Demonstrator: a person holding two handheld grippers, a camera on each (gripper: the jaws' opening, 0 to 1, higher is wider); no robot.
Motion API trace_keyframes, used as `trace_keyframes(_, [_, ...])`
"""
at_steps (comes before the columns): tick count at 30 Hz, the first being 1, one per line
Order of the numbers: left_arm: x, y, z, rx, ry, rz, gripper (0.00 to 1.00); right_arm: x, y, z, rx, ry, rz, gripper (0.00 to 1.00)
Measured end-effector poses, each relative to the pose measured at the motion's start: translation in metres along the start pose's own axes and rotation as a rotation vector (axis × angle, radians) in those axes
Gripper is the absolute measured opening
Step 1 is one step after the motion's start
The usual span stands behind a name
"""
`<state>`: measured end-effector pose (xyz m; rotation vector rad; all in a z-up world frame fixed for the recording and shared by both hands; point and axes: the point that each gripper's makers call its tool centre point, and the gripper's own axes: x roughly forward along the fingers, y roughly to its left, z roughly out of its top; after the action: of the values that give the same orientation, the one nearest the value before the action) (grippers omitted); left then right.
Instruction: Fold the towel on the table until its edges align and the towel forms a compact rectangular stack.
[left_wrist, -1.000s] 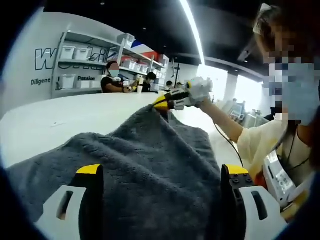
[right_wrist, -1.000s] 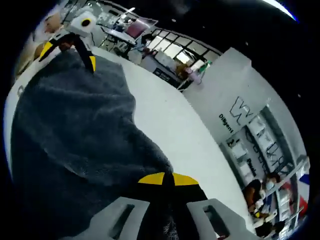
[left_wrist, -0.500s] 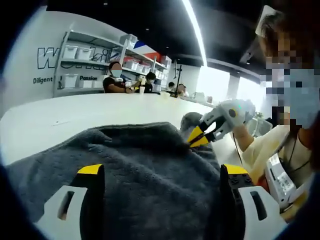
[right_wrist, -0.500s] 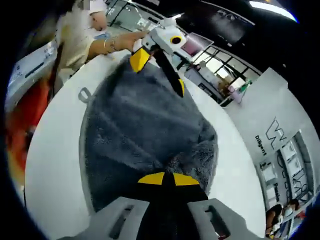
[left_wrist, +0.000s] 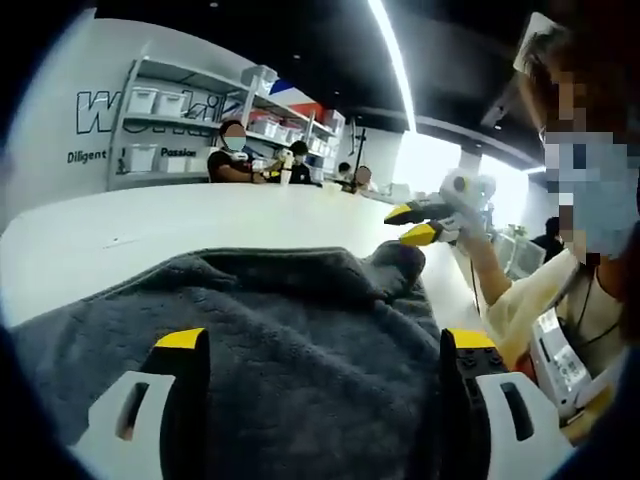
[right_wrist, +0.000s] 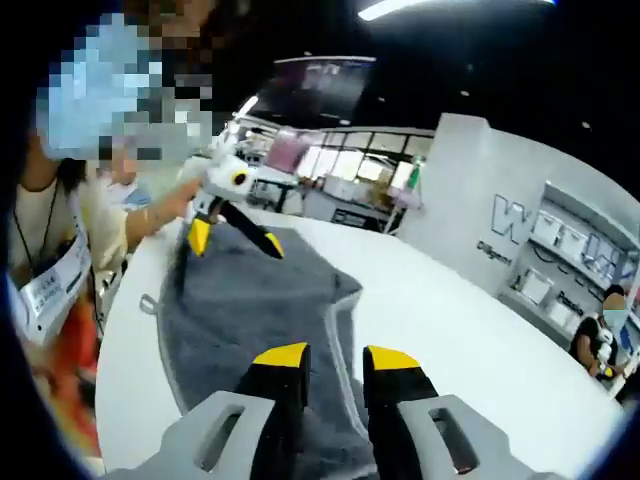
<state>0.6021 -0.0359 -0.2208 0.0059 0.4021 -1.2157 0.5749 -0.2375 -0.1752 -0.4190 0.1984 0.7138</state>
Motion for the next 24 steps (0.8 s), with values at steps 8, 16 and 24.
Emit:
trace_keyframes(8, [-0.001, -0.002, 0.002, 0.003, -0.008, -0.001, 0.94, -0.027, -0.03, -0.065, 0.245, 0.163, -0.058, 0.2])
trace_keyframes(16, [-0.003, 0.002, 0.002, -0.014, -0.01, 0.008, 0.94, -0.019, 0.003, -0.092, 0.35, 0.244, 0.081, 0.14])
trace_keyframes(24, [-0.003, 0.001, 0.001, -0.021, -0.011, 0.006, 0.93, -0.018, 0.015, -0.085, 0.329, 0.245, 0.13, 0.0])
